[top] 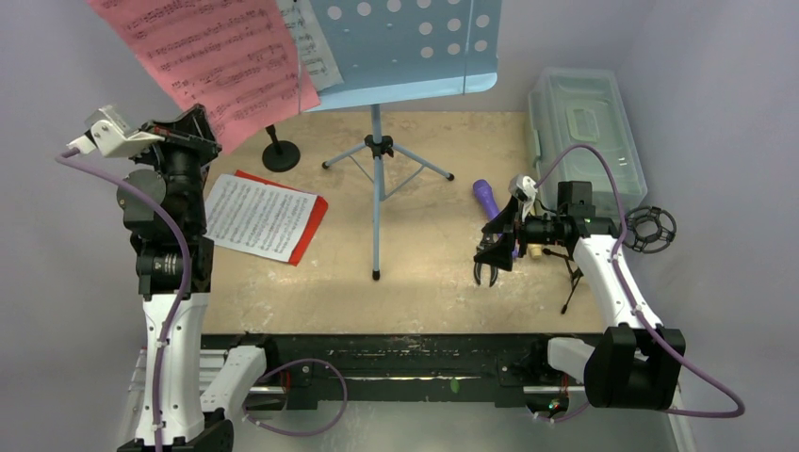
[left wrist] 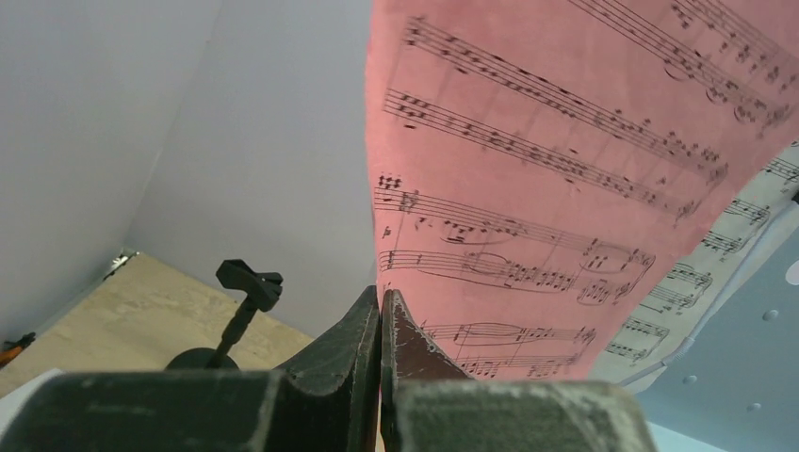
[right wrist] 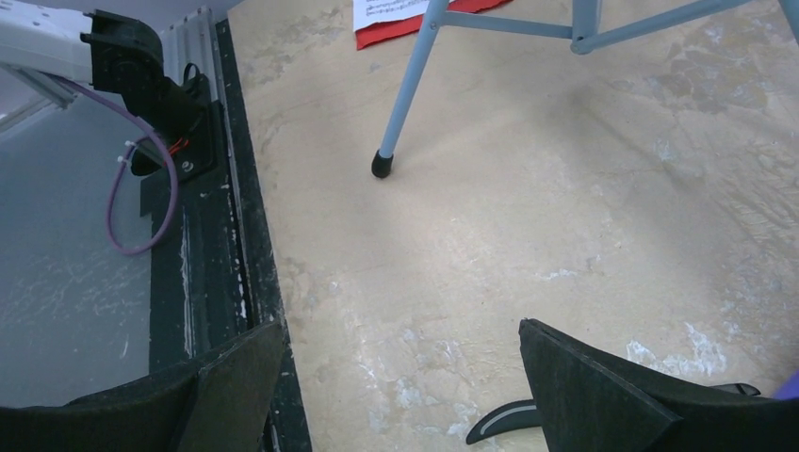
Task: Pack up the instrument practice props
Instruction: Pick up the sheet music from the music stand, then place the sheet music at the center of the board.
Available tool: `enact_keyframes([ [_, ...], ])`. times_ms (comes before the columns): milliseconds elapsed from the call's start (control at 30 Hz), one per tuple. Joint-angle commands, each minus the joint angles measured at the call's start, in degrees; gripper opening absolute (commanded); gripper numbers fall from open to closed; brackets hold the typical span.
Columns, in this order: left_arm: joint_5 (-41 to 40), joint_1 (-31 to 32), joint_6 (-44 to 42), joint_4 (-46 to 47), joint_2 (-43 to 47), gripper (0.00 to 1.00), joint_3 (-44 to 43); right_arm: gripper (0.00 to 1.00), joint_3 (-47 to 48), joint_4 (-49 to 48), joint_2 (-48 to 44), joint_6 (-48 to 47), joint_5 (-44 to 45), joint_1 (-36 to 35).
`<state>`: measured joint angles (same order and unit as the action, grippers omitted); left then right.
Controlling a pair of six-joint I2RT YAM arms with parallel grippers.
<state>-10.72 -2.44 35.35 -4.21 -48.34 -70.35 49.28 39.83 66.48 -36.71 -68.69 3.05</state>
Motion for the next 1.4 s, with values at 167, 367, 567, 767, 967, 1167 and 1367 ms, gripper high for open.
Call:
enact_keyframes([
  [167,-3.5,0.8,-4.0,-0.8,2.5,0.0,1.3,0.99,2.6,0.7,0.3,-1.5,-0.2,-0.1],
  [367,-6.1,1.1,-5.6,-2.4,3.6,0.0,2.0,0.99,2.6,0.8,0.3,-1.6,-0.1,-0.1],
  [567,-10.4,1.3,-6.1,-3.9,5.9,0.0,6.5,0.99,2.4,0.8,0.4,-1.7,-0.1,-0.1],
  [767,-14.6,1.2,-6.3,-4.1,6.8,0.0,10.5,0.99,2.5,0.8,0.7,-1.7,-0.1,-0.1],
  [967,-17.2,1.3,-6.6,-3.3,7.2,0.0,15.9,0.99,2.4,0.7,0.8,-1.8,0.0,-0.1],
  [1167,-19.3,2.4,-5.6,0.7,6.5,0.0,25.2,0.99,2.6,0.9,1.0,-1.8,0.0,-0.1],
  [1367,-20.0,0.2,1.7,7.1,0.0,0.0,35.3,0.99,2.6,1.1,0.9,-2.0,0.1,-0.1],
])
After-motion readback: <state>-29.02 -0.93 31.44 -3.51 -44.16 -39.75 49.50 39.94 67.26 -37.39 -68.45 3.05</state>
